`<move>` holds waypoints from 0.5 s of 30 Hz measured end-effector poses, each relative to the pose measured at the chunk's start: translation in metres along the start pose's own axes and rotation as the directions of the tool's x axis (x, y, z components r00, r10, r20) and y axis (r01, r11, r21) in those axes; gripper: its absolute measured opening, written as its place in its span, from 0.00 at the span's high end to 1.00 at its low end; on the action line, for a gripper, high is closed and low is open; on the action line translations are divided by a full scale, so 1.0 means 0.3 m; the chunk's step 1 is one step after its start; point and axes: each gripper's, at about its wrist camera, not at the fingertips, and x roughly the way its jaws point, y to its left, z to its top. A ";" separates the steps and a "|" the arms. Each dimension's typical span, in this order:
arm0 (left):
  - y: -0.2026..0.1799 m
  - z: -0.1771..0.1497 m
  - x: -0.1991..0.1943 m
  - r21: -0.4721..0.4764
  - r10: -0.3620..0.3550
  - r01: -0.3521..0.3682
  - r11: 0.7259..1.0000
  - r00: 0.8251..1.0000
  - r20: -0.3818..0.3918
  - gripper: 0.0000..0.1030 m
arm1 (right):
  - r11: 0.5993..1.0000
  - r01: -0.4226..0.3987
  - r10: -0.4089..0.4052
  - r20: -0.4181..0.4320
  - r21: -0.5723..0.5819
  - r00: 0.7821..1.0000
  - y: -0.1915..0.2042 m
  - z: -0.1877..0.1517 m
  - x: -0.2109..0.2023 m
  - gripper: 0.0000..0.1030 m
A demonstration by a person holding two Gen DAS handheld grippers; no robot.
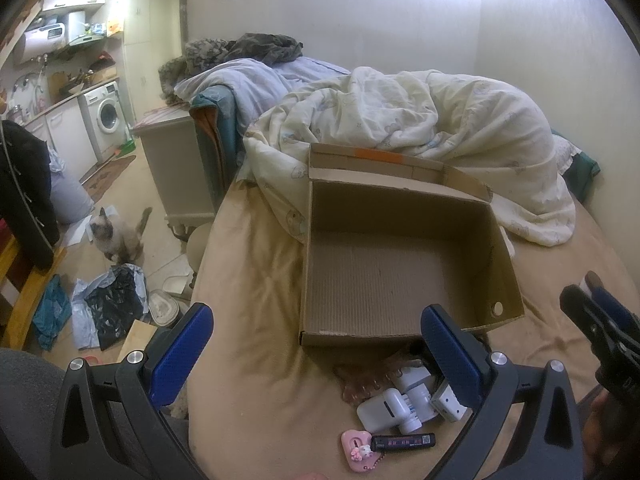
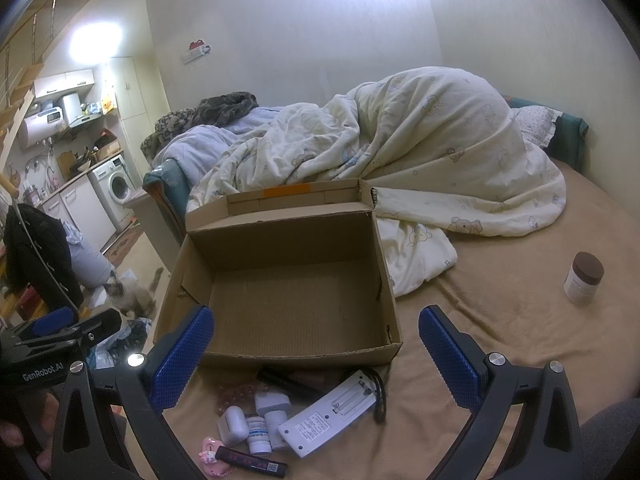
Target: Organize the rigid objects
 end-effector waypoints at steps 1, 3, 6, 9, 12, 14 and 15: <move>0.001 -0.001 0.001 0.000 0.000 0.000 1.000 1.000 0.000 0.00 | 1.000 0.001 -0.001 0.000 0.000 1.000 0.000 0.000 0.000 0.00; 0.000 0.000 0.000 0.000 0.001 -0.001 1.000 1.000 0.000 0.00 | 1.000 0.000 0.000 0.000 0.001 1.000 0.000 0.000 0.000 0.00; 0.001 -0.001 0.001 -0.001 0.000 0.000 1.000 1.000 0.001 0.00 | 1.000 0.001 -0.001 -0.001 0.000 1.000 0.001 0.000 0.000 0.00; 0.001 -0.001 0.000 -0.001 0.000 0.000 1.000 1.000 0.000 0.00 | 1.000 0.000 0.000 -0.001 0.000 1.000 0.001 0.000 0.000 0.00; 0.000 -0.001 0.001 0.000 0.001 -0.001 1.000 1.000 0.000 0.00 | 1.000 0.001 -0.001 -0.001 0.001 1.000 0.002 0.000 0.002 0.00; 0.000 0.000 -0.001 0.000 0.000 0.000 1.000 1.000 -0.001 0.00 | 1.000 0.001 -0.001 -0.001 0.001 1.000 0.004 -0.001 0.004 0.00; 0.001 -0.001 0.001 -0.001 0.001 -0.001 1.000 1.000 0.000 0.00 | 1.000 0.001 -0.001 -0.002 0.001 1.000 0.005 -0.002 0.006 0.00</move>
